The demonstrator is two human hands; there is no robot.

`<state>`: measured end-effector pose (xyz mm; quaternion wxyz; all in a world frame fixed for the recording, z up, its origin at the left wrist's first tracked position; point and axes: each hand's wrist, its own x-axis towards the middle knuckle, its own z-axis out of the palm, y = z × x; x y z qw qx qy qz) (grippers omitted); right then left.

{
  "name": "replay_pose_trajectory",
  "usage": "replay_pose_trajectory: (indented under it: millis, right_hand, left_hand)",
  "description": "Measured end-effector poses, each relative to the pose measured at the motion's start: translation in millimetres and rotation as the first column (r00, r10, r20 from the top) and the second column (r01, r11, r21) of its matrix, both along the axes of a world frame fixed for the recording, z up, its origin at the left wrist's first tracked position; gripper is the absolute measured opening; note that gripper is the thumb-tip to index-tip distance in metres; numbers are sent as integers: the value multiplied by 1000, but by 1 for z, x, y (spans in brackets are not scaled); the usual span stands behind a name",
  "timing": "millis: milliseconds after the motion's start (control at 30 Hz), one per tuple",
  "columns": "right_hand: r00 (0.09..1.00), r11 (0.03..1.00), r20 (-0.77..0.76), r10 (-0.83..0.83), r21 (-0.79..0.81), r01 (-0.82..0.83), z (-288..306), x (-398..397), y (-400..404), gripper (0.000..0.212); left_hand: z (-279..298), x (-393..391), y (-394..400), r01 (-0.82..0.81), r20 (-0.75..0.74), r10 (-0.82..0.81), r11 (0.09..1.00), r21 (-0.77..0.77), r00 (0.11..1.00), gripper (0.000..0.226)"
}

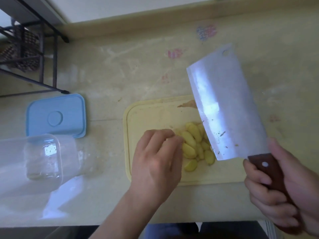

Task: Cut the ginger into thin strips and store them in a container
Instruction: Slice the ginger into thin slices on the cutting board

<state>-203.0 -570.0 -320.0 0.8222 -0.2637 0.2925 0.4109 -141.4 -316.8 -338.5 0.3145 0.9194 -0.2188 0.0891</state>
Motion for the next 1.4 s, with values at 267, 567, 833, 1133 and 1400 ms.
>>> replay_pose_trajectory:
  millis: [267, 567, 833, 1133, 1400]
  right_hand:
    - [1000, 994, -10, -11, 105, 12, 7, 0, 8, 72]
    - [999, 991, -15, 50, -124, -52, 19, -1, 6, 78]
    - [999, 972, -41, 33, -233, -42, 41, 8, 25, 84]
    - [847, 625, 70, 528, -707, -331, 41, 3, 82, 91]
    - [691, 332, 38, 722, -895, -298, 22, 1, 96, 95]
  left_hand:
    - [-15, -29, -5, 109, 85, -146, 935, 339, 986, 18]
    - [-13, -25, -1, 11, -78, -14, 999, -37, 997, 14]
    - [-22, 3, 5, -150, -9, 151, 987, 60, 988, 6]
    - [-28, -8, 69, 49, -104, -48, 999, 12, 993, 23]
    - [-32, -8, 56, 71, -102, -75, 997, -40, 992, 7]
